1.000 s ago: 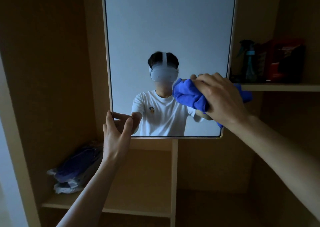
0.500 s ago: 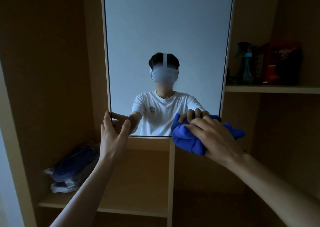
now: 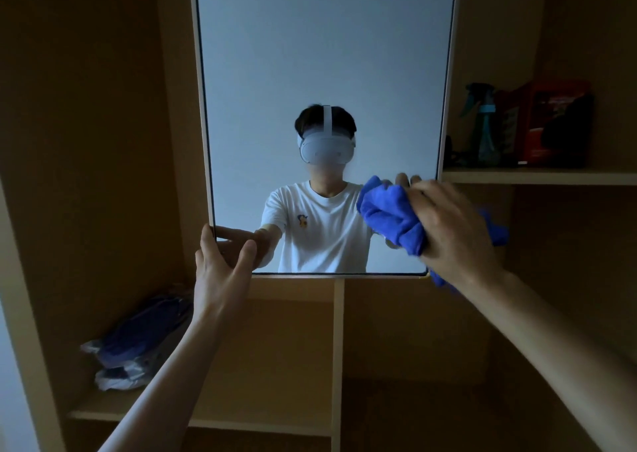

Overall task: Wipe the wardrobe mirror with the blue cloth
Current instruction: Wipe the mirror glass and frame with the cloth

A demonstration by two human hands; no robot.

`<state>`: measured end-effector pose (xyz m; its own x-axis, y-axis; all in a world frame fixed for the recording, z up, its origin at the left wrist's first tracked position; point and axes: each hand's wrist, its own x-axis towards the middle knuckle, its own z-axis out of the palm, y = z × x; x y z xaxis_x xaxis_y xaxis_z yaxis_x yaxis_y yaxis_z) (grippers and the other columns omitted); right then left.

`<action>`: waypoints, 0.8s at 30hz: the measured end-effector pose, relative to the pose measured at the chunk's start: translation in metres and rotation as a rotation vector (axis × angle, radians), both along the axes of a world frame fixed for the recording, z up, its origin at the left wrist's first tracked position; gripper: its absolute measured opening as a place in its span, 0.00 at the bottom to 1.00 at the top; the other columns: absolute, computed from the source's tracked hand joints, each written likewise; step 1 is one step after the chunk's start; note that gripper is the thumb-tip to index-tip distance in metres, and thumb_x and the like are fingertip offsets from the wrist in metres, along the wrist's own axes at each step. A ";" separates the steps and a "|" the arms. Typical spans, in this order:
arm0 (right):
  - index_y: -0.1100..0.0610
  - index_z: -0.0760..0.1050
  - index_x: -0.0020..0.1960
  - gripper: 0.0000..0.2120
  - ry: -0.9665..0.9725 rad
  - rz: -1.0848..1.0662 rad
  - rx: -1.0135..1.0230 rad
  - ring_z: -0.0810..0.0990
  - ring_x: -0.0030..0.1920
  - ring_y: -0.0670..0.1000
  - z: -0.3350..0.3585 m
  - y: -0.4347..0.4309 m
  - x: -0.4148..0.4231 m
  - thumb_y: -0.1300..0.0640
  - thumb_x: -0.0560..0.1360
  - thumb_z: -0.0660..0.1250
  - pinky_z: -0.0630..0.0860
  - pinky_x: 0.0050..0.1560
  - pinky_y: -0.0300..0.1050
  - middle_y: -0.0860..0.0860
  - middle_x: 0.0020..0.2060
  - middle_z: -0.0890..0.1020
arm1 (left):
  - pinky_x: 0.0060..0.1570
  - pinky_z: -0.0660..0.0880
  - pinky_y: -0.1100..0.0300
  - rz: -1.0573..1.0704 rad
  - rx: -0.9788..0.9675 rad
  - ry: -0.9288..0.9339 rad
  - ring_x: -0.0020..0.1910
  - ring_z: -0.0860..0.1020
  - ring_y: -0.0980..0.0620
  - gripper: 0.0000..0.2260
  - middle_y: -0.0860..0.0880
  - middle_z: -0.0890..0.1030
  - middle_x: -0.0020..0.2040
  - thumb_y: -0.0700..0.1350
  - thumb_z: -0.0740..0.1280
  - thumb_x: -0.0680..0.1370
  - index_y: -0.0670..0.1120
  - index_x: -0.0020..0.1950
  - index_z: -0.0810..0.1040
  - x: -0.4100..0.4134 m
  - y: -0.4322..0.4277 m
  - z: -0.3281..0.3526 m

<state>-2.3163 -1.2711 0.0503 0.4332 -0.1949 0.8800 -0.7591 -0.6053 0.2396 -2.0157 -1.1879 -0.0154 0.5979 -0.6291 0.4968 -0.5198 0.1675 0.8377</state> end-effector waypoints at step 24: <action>0.65 0.74 0.49 0.06 -0.700 -0.126 0.286 0.77 0.38 0.55 -0.054 0.011 0.031 0.64 0.74 0.65 0.70 0.38 0.45 0.58 0.39 0.76 | 0.66 0.68 0.49 -0.058 0.000 -0.050 0.75 0.68 0.42 0.38 0.42 0.64 0.77 0.51 0.68 0.82 0.51 0.85 0.48 0.010 -0.004 -0.011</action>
